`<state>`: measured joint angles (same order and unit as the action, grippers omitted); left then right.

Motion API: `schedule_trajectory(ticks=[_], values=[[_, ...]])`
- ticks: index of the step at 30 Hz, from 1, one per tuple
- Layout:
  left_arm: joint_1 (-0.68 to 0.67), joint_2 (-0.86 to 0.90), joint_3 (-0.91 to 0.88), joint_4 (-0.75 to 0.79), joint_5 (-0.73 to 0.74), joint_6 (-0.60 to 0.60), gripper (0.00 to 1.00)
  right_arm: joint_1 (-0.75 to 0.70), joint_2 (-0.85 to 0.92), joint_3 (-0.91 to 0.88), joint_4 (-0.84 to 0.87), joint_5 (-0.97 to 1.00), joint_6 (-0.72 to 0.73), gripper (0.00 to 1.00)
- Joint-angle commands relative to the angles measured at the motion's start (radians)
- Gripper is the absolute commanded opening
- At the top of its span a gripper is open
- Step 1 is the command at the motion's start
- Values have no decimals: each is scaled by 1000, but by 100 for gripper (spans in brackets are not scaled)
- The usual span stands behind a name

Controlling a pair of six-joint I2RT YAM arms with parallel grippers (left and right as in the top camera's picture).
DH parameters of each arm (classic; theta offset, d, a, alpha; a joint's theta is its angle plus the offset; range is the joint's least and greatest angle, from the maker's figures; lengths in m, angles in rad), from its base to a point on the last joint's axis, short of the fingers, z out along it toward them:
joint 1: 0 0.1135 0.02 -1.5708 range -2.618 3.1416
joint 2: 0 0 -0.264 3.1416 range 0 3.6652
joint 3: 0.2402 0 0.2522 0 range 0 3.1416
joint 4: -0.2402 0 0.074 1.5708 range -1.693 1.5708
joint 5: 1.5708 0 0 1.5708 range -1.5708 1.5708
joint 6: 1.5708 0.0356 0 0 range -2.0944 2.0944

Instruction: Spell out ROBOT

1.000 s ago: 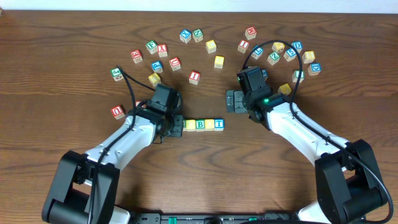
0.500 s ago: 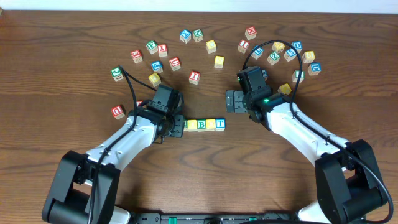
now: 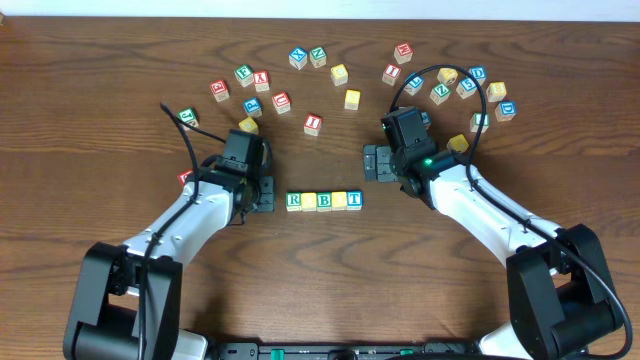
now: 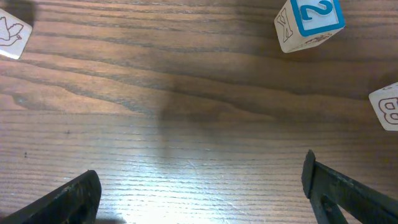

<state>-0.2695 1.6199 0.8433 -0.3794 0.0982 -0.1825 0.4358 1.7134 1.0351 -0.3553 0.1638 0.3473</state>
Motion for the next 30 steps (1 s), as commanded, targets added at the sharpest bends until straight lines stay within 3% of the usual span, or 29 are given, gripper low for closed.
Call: schedule_trajectory(ticks=[1,5,7,10,13,23,30], values=[[5,10,0,-4,-13,2,8,-2,-10,19,-8,-2,-1,99],[5,4,30,-4,-13,3,8,-2,-10,19,-20,-2,-1,95],[5,-4,66,-13,-13,2,8,-2,-10,19,-45,-2,-1,73],[5,-11,103,-34,-13,3,8,-2,-10,18,-77,-2,0,51],[5,-24,124,-39,-13,3,8,-2,-10,17,-102,-2,0,38],[5,-79,131,-71,-33,3,10,6,-10,16,-157,-44,23,20],[5,-111,131,-107,-51,3,10,51,-10,7,-161,-39,72,13]])
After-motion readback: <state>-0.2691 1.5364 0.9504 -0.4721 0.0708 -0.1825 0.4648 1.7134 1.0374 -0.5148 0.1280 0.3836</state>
